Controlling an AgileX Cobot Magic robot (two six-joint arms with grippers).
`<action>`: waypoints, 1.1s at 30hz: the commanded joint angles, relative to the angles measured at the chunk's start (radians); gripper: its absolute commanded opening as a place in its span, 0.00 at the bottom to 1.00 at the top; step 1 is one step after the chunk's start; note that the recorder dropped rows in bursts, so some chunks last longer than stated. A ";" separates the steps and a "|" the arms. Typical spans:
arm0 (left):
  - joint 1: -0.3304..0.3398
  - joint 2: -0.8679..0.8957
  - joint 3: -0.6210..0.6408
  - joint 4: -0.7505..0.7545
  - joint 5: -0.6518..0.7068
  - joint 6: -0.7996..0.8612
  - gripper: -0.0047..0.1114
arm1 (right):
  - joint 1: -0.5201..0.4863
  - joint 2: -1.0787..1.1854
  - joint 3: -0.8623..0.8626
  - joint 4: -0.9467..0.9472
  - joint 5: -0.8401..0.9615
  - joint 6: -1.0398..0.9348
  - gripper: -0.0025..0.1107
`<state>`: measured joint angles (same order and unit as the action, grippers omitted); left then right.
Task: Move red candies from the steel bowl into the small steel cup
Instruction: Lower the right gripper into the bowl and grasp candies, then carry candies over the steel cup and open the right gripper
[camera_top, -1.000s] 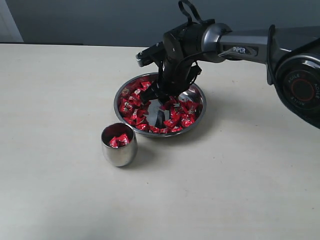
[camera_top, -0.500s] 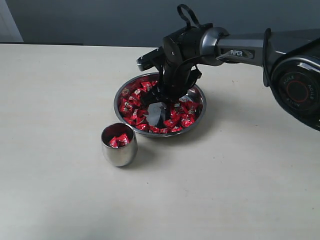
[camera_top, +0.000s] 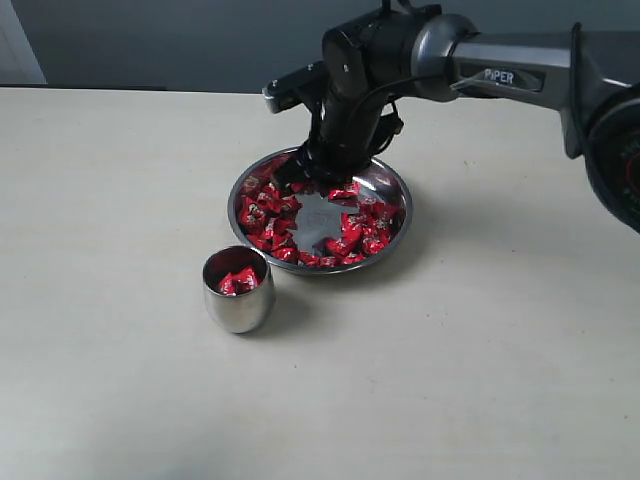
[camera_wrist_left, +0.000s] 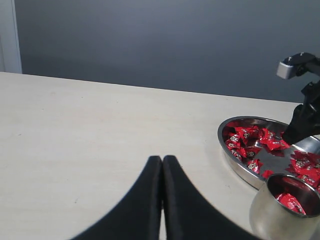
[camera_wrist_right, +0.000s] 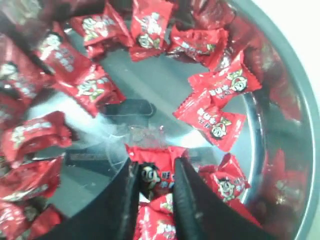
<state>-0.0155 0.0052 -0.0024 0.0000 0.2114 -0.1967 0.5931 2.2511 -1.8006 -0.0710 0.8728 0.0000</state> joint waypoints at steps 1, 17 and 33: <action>-0.006 -0.005 0.002 0.000 -0.004 -0.003 0.04 | 0.053 -0.075 0.000 0.033 0.045 -0.023 0.02; -0.006 -0.005 0.002 0.000 -0.004 -0.003 0.04 | 0.246 -0.132 0.000 0.133 0.211 -0.132 0.02; -0.006 -0.005 0.002 0.000 -0.004 -0.003 0.04 | 0.299 -0.132 0.000 0.160 0.294 -0.190 0.02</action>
<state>-0.0155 0.0052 -0.0024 0.0000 0.2114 -0.1967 0.8892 2.1303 -1.8006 0.1016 1.1648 -0.1625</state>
